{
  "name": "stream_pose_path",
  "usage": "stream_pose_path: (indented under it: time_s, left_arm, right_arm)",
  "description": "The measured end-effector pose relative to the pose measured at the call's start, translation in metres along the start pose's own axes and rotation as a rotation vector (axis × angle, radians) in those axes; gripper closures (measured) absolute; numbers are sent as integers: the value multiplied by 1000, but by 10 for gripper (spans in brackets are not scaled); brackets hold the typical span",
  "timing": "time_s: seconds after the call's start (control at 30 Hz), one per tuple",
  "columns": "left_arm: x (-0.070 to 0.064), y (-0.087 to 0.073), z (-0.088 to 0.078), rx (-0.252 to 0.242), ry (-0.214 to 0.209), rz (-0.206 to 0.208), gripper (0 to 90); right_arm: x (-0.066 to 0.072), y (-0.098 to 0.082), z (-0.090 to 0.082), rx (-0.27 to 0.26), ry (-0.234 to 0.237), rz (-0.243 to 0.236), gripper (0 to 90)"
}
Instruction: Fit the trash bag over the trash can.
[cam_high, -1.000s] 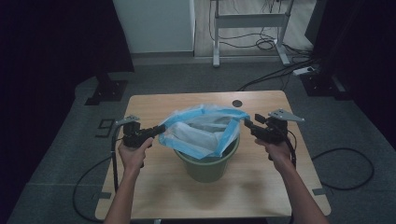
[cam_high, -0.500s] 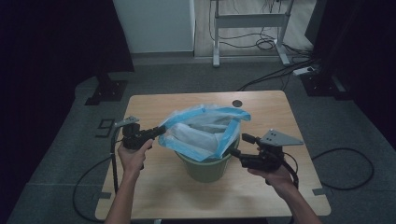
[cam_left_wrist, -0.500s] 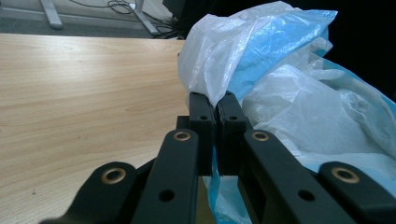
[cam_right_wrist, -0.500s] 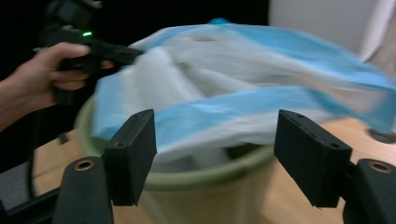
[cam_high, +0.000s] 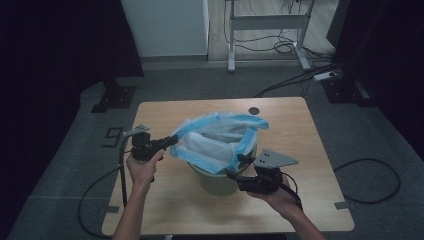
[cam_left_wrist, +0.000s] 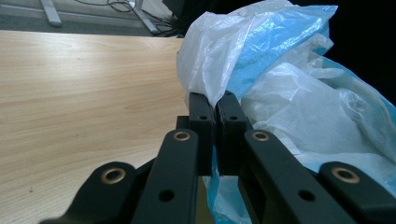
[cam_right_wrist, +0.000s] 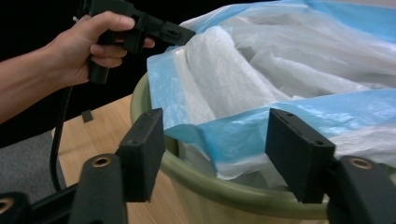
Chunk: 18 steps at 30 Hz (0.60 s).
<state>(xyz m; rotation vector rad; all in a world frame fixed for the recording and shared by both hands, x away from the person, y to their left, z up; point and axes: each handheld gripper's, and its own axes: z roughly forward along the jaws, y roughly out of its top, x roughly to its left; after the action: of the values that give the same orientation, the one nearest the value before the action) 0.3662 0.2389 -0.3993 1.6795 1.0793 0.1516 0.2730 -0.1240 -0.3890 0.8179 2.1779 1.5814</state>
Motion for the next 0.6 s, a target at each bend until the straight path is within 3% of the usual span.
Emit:
stream_pose_path:
  time_s: [0.13, 0.37, 0.5, 0.6]
  left_arm:
    - [0, 0, 0, 0, 1, -1, 865]
    - [0, 0, 0, -3, 3, 1, 863]
    - [0, 0, 0, -4, 4, 1, 863]
    - [0, 0, -1, -7, 3, 1, 863]
  right_arm:
    - [7, -1, 0, 7, -12, -22, 537]
    - [4, -4, 0, 20, -6, -31, 792]
    - [4, -4, -1, 16, 7, -40, 888]
    - [2, -3, -3, 2, 11, -40, 890]
